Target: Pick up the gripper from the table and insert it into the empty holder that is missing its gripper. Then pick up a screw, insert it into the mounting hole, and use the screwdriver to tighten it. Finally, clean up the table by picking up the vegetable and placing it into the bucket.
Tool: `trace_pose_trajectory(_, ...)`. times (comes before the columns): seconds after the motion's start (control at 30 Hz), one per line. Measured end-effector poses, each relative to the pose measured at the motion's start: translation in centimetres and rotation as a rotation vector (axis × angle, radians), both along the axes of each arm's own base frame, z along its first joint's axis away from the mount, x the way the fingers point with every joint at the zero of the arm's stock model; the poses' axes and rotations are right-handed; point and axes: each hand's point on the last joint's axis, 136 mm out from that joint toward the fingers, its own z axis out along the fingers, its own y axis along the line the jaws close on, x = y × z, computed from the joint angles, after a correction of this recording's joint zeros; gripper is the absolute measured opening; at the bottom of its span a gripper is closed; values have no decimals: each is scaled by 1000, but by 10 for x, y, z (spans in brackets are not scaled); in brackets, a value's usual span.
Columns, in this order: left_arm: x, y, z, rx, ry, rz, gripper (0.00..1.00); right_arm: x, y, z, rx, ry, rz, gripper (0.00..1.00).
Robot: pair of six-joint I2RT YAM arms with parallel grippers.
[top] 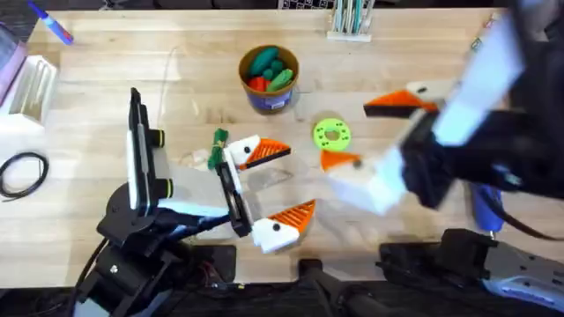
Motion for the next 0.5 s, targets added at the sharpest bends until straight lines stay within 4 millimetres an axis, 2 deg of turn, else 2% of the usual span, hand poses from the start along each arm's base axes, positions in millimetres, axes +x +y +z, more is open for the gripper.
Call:
trace_pose_trajectory(0.1,0,0,0,0,0,0,973,-19,-4,-1,0,23,90,915)
trace_pose_trajectory(0.17,0,0,0,0,0,0,863,-28,-6,-3,-9,45,133,915)
trace_pose_trajectory(0.27,0,0,0,0,0,0,621,-35,-6,-7,-20,70,168,916)
trace_pose_trajectory(0.4,0,0,0,1,-4,0,112,-38,-5,-9,-22,79,188,915)
trace_pose_trajectory(0.43,0,0,0,1,-4,1,34,-39,-5,-9,-22,79,191,915)
trace_pose_trajectory(0.5,0,0,0,1,-4,0,10,-39,-4,-9,-21,80,194,915)
